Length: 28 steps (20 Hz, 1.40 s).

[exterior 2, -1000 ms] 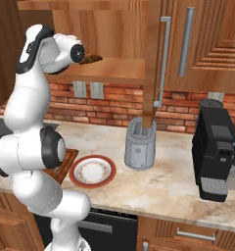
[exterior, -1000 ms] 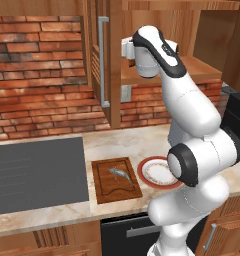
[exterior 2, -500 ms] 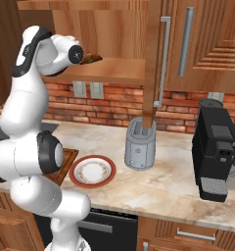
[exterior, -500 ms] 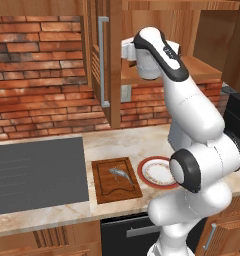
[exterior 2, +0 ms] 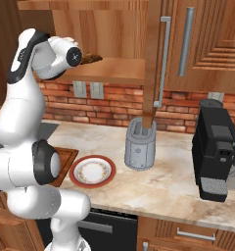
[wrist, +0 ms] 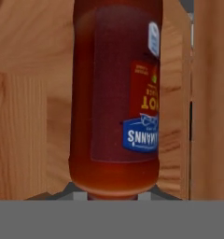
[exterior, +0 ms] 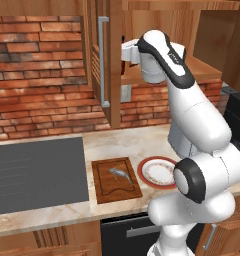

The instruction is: Pick the fish from the plate and place it on the cutting board. Then pick the condiment bottle from the cabinet and place it next to the cutting board.

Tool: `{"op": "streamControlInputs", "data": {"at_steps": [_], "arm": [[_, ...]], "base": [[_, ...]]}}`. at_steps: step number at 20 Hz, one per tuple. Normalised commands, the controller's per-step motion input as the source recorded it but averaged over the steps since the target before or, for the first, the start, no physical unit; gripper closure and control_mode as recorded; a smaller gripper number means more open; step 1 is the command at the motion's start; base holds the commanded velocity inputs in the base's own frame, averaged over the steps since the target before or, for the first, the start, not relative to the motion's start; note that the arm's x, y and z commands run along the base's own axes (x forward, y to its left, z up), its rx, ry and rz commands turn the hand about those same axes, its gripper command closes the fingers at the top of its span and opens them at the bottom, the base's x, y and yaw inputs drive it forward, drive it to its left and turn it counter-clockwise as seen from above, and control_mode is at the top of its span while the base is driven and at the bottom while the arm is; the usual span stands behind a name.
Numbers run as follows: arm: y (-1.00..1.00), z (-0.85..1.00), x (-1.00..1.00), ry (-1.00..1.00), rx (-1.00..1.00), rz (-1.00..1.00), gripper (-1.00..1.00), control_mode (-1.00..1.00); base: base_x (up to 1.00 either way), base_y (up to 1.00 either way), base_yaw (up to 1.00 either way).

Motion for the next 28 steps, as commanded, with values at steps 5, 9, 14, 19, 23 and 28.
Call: {"op": "streamControlInputs", "data": {"at_steps": [5, 9, 14, 19, 23, 28], "arm": [[-0.1, 0.0, -0.3, 0.0, 0.0, 0.0, 1.0, -1.0], [-0.12, 0.01, -0.33, 0.0, 0.0, 0.0, 1.0, -1.0], [-0.1, 0.03, -0.35, 0.0, 0.0, 0.0, 1.0, -1.0], [-0.07, 0.03, -0.35, 0.0, 0.0, 0.0, 1.0, -1.0], [-0.04, 0.01, -0.37, 0.0, 0.0, 0.0, 1.0, -1.0], [-0.04, 0.0, -0.4, 0.0, 0.0, 0.0, 1.0, -1.0]], "base": [[0.0, 0.0, 0.0], [0.0, 0.0, 0.0], [0.0, 0.0, 0.0], [0.0, 0.0, 0.0], [0.0, 0.0, 0.0], [0.0, 0.0, 0.0]]}}
